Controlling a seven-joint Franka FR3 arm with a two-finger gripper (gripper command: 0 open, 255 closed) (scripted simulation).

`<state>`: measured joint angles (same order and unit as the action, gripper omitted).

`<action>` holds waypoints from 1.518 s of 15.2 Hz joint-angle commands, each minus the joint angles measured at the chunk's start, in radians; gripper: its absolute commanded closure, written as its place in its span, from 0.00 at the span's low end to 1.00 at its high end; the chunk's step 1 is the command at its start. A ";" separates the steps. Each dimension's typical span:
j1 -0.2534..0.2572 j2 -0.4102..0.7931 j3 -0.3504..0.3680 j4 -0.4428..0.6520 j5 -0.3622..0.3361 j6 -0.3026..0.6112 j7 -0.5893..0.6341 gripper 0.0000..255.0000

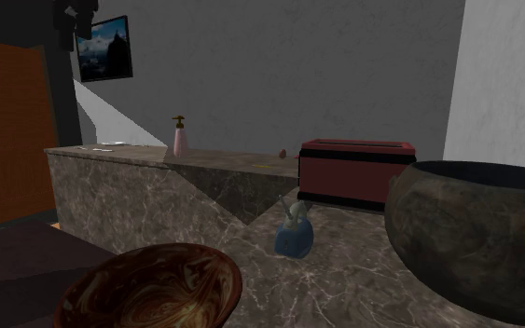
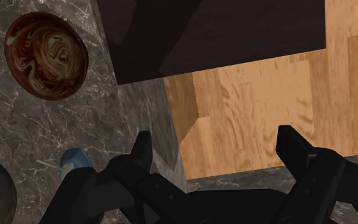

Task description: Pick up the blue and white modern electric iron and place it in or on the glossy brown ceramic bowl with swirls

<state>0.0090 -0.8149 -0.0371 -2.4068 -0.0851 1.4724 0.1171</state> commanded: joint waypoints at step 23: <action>-0.081 0.547 -0.420 0.018 -0.157 0.598 -0.425 0.00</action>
<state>-0.0698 -0.2970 -0.4404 -2.3954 -0.2458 2.0431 -0.2853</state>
